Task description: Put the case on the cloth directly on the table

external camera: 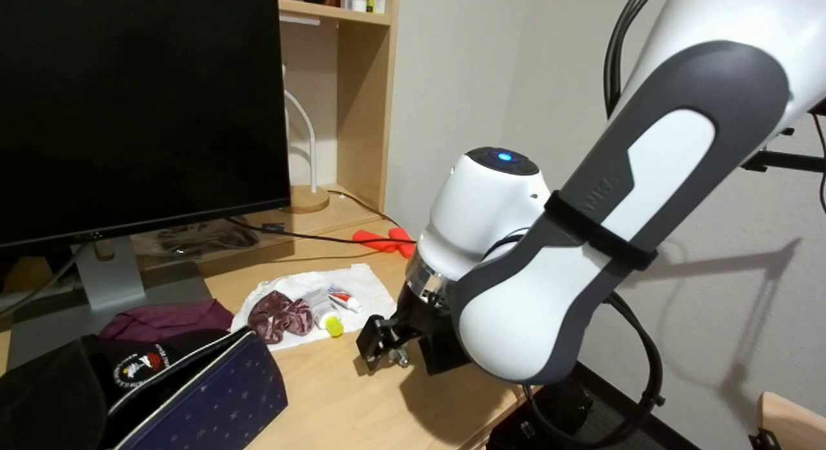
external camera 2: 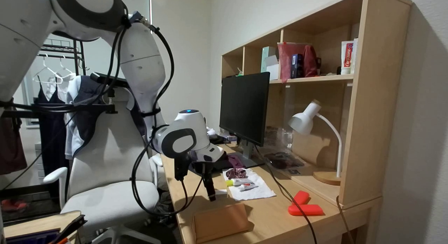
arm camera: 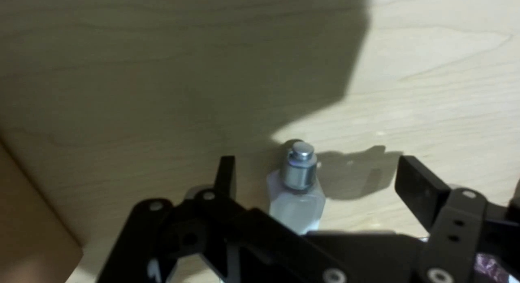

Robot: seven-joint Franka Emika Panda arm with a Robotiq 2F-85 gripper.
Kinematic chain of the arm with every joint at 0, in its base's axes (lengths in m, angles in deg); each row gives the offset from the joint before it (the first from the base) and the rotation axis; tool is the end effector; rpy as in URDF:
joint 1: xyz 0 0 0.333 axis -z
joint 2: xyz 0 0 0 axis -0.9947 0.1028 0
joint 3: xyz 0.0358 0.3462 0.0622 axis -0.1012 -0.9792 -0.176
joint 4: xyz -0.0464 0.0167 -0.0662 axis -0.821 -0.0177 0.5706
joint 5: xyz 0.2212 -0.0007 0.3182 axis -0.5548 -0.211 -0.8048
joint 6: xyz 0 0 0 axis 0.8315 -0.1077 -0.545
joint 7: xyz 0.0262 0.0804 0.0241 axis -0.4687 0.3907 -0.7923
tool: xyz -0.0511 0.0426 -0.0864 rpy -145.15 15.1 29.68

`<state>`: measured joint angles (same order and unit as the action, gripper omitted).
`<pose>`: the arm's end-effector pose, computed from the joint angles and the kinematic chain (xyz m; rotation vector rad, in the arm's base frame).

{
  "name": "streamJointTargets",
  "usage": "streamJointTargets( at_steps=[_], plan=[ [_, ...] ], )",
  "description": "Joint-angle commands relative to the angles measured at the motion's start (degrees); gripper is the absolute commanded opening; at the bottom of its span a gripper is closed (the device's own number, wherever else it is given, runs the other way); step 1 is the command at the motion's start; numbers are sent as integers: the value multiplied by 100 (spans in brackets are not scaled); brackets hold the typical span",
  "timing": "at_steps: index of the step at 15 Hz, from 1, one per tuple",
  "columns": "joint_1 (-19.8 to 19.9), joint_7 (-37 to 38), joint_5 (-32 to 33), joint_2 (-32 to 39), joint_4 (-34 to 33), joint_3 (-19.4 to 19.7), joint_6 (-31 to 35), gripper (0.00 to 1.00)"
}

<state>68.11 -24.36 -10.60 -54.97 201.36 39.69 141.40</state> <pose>0.5353 0.1064 0.2125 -2.9912 0.4860 -0.4307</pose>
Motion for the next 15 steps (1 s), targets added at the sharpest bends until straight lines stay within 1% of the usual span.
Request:
streamJointTargets(
  at_steps=[1,2,3,4,5,9,12,13,14,15],
  plan=[
    [208,-444,-244,130,-102,-251,137,74],
    [253,-518,-260,138,-129,-299,111,71],
    [255,-574,-248,150,-147,-301,114,70],
    [289,-662,-226,157,-163,-327,133,64],
    [279,-705,-205,175,-156,-306,167,56],
    [328,-902,-178,178,-148,-275,173,30],
    [408,-969,-212,180,-131,-312,178,12],
    [439,-981,-225,174,-125,-329,178,8],
    [459,-969,-239,165,-124,-340,168,9],
    [471,-970,-240,152,-147,-346,134,13]
  ],
)
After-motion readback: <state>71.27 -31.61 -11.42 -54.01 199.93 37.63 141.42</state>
